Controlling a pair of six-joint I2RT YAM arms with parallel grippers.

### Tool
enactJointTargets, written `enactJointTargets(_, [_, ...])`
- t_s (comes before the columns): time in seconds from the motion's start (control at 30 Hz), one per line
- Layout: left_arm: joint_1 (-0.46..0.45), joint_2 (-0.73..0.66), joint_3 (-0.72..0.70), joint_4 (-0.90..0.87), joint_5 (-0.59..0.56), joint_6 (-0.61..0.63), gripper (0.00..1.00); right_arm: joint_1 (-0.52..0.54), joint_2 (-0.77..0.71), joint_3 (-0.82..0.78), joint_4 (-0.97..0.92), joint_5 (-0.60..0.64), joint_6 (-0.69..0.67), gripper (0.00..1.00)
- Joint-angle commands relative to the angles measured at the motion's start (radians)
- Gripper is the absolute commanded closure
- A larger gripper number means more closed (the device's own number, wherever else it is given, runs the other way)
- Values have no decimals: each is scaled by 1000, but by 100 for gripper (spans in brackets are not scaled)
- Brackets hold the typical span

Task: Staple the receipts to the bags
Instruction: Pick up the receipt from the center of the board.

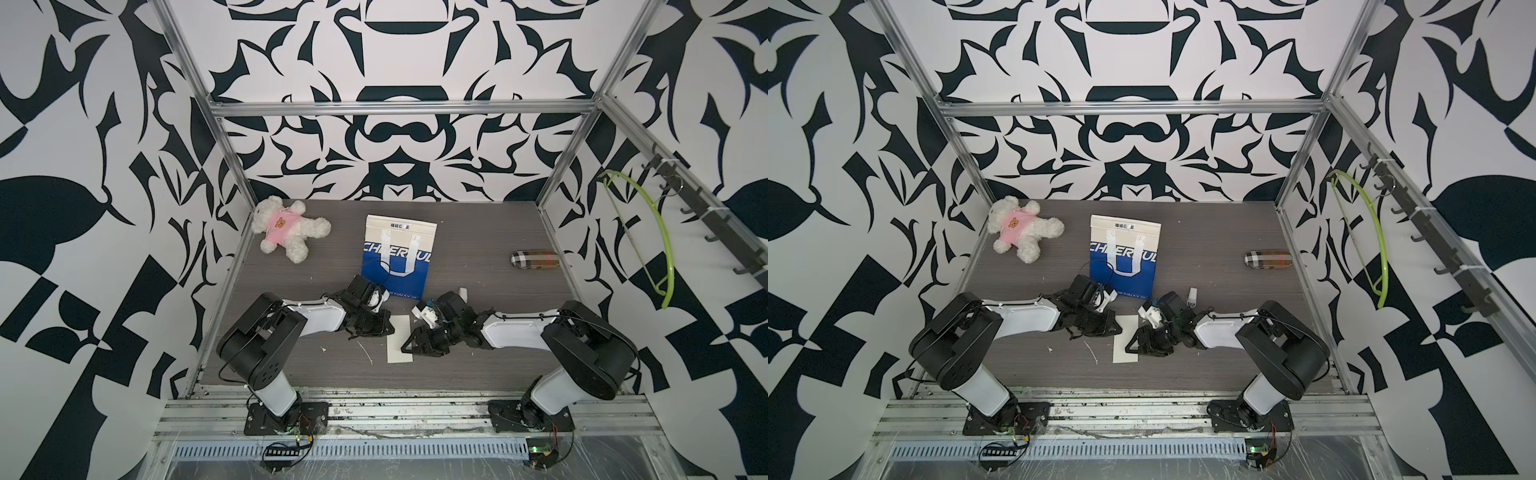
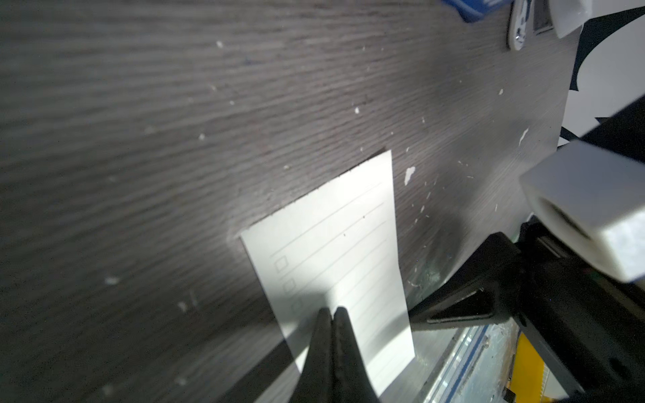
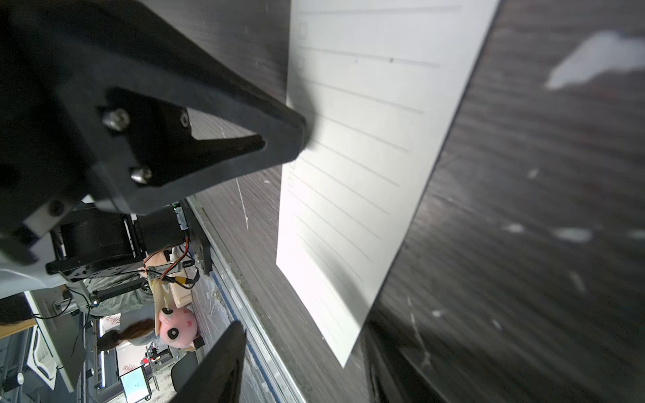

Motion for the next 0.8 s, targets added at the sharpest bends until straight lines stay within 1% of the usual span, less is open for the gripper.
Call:
enactJointTargets(0.0, [-3, 33, -29, -27, -9, -6, 100, 8, 51, -62, -131, 135, -12, 43])
enactJointTargets(0.1, [-3, 42, -30, -24, -6, -9, 100, 8, 55, -71, -102, 119, -8, 43])
enactJointTargets(0.27, [-3, 55, -32, -14, 5, -22, 100, 8, 57, -101, 6, 76, 11, 43])
enactJointTargets(0.5, [-3, 70, -32, -7, 10, -28, 100, 1, 51, -135, 78, 78, 47, 48])
enactJointTargets(0.67, [-3, 71, -32, -4, 15, -31, 100, 0, 96, -108, 81, 69, 45, 58])
enactJointTargets(0.77, [-4, 68, -36, -4, 16, -31, 100, -1, 117, -98, 84, 62, 48, 62])
